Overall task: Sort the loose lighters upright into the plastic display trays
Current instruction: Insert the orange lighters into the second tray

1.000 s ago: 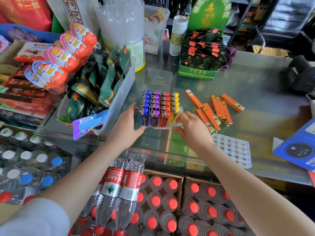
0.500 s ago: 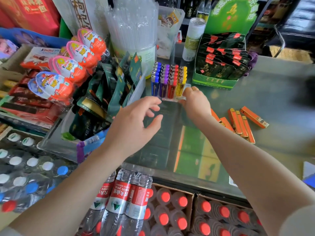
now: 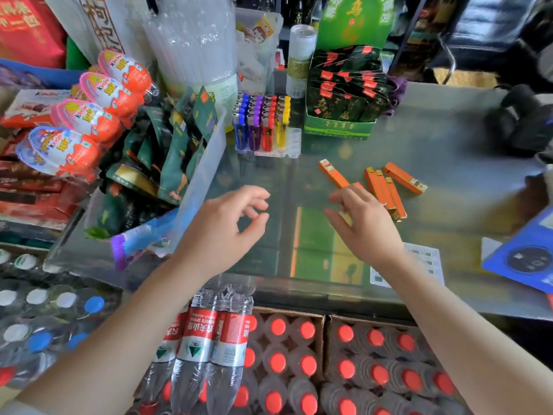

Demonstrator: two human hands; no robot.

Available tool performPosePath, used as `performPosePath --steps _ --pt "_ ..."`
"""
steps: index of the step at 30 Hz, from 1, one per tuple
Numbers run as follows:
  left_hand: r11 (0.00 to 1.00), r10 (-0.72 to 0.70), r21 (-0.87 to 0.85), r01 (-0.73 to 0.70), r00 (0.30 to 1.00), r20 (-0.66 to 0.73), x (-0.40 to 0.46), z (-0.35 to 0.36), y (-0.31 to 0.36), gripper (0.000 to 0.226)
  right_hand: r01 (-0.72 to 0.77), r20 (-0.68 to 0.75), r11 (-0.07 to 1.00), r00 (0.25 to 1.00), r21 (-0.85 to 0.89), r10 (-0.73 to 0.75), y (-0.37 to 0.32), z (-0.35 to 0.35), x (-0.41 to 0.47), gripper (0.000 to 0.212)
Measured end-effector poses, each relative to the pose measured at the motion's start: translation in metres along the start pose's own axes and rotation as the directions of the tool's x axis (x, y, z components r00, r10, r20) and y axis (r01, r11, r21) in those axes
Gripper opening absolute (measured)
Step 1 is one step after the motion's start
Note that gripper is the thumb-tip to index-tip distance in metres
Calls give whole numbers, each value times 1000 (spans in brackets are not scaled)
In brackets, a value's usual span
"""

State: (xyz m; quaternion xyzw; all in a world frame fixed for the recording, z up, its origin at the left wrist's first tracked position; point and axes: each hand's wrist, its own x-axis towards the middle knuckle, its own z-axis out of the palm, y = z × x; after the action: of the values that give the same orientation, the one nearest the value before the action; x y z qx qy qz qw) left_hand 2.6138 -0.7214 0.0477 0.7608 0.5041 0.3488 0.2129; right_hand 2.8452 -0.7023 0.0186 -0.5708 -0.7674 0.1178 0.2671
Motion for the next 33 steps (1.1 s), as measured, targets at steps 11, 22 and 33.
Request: performPosePath --steps 11,22,33 --pt "997 -38 79 24 984 175 -49 49 12 46 -121 61 944 987 -308 147 50 -41 -124 49" --pt "989 -112 130 72 934 340 -48 47 7 81 172 220 985 962 -28 -162 -9 14 -80 31" --pt "977 -157 191 97 931 329 -25 43 -17 84 -107 -151 994 983 10 107 1 -9 -38 18"
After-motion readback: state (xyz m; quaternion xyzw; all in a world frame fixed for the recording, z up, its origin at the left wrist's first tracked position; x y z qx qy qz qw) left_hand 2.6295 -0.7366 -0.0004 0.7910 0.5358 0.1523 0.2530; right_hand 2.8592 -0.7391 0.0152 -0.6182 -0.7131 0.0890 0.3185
